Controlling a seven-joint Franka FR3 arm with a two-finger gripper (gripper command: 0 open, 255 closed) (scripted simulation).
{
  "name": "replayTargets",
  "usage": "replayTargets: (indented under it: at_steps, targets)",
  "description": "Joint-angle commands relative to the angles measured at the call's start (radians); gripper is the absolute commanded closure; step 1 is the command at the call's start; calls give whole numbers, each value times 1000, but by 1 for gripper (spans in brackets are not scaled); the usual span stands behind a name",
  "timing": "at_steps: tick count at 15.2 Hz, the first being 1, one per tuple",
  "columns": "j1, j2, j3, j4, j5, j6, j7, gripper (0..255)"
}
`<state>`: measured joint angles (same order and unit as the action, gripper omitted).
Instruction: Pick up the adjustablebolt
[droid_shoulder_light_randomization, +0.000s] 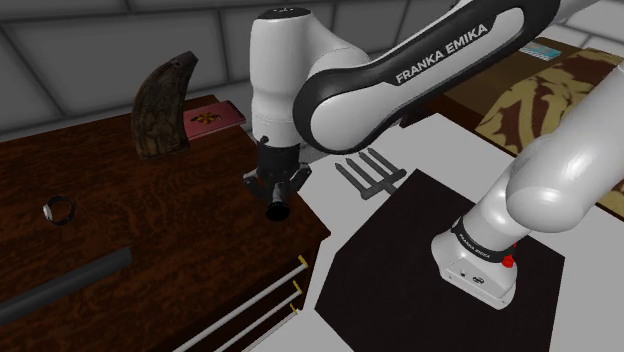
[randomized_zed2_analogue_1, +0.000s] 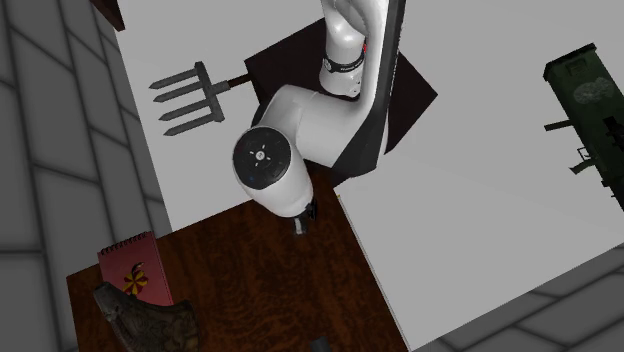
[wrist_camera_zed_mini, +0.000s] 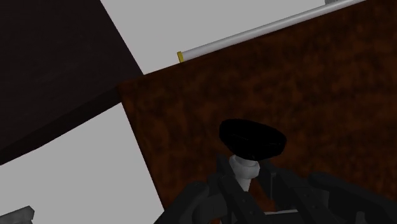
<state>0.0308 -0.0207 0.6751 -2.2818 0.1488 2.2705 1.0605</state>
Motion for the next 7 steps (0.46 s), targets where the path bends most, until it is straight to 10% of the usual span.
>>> replayTargets:
  at_steps: [1,7]
  targets:
    - [-1,-20,-2,12,13,-30,-9,255]
    - [-2,-56,-8,40,33,-88,-21,255]
